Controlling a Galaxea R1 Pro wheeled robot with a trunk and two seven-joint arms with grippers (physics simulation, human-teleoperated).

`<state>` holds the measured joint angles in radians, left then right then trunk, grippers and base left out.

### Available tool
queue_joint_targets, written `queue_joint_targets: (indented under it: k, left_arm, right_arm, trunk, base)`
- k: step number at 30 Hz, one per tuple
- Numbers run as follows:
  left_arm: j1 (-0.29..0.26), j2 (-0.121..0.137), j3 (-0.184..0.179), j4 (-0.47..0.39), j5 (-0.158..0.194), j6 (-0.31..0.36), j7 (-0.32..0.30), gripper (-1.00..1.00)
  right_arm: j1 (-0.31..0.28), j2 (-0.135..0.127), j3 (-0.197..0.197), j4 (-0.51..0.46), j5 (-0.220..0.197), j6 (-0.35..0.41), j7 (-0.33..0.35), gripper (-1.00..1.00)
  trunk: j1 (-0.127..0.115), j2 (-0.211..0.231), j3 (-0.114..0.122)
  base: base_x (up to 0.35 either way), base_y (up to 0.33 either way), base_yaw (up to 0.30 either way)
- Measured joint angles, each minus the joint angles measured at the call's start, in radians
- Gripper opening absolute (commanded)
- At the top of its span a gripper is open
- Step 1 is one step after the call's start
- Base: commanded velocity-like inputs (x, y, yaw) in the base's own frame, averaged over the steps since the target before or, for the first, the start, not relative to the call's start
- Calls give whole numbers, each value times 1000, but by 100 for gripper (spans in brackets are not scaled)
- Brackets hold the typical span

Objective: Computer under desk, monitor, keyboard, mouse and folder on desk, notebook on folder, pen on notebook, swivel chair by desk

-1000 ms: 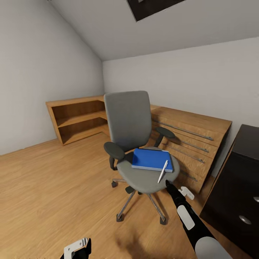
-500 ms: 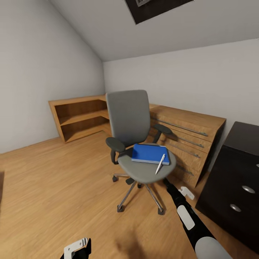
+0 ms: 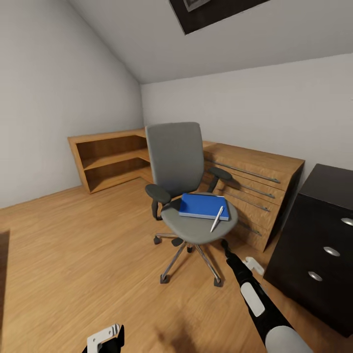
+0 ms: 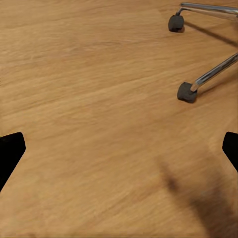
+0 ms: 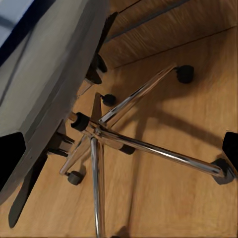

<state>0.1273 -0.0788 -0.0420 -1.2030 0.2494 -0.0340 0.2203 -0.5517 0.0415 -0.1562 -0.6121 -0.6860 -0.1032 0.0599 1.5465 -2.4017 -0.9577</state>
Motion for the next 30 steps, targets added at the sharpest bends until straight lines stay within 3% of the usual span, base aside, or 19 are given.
queue_joint_targets:
  k: [11,17,20,30]
  left_arm:
    - [0,0,-1,2,0,0,1,100]
    - [1,-7,5,-21,-1,-6,3,100]
    - [4,-9,6,-37,-2,-3,3,100]
    - [6,7,5,-55,-4,-1,3,100]
  right_arm:
    - [69,11,-1,38,6,-11,1,100]
    - [91,45,5,73,0,-2,-6,100]
    - [93,62,5,80,-12,-2,-4,100]
    - [148,41,8,122,-5,-8,6,100]
  trunk:
    - [-34,63,28]
    - [-34,63,28]
    - [-46,84,37]
    - [-84,154,69]
  base:
    - [-1,0,0]
    - [0,0,0]
    - [0,0,0]
    - [0,0,0]
